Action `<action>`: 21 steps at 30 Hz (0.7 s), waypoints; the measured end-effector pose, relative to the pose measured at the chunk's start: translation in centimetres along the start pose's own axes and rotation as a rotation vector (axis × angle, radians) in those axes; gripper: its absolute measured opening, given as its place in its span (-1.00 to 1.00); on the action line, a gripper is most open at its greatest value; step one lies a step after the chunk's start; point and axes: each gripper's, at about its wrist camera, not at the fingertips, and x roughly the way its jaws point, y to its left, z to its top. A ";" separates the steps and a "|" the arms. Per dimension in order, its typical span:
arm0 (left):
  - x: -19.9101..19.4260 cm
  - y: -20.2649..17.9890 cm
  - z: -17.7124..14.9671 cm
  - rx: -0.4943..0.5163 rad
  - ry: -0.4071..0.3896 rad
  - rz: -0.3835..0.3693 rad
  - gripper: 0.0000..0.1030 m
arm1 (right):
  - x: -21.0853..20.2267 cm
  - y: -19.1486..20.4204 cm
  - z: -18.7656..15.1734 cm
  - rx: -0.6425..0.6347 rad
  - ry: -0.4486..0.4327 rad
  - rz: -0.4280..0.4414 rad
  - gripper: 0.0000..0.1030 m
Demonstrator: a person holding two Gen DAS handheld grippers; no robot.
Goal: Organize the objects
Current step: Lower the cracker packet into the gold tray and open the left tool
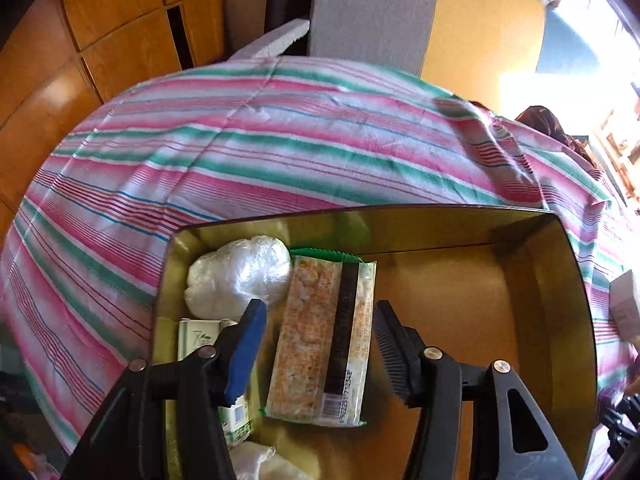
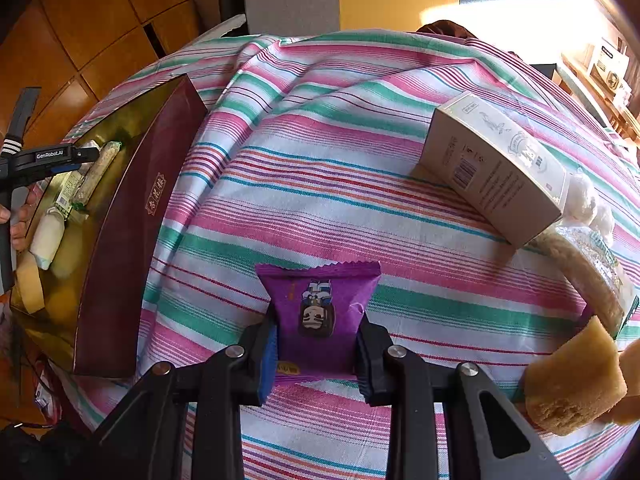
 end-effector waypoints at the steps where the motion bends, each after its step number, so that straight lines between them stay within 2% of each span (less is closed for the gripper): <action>1: -0.7 0.1 -0.2 -0.001 -0.016 -0.006 0.14 | 0.0 0.0 0.0 0.000 -0.001 -0.001 -0.40; 8: -6.7 0.5 -2.8 0.000 -0.151 0.004 0.18 | -0.1 0.2 -0.3 -0.008 -0.011 -0.011 -0.40; 12: -10.7 0.3 -5.8 0.016 -0.242 0.006 0.38 | -0.2 0.2 -0.3 -0.007 -0.017 -0.018 -0.40; 21: -15.1 0.7 -10.6 0.030 -0.310 -0.033 0.38 | -0.6 0.5 0.5 0.034 -0.030 -0.052 -0.40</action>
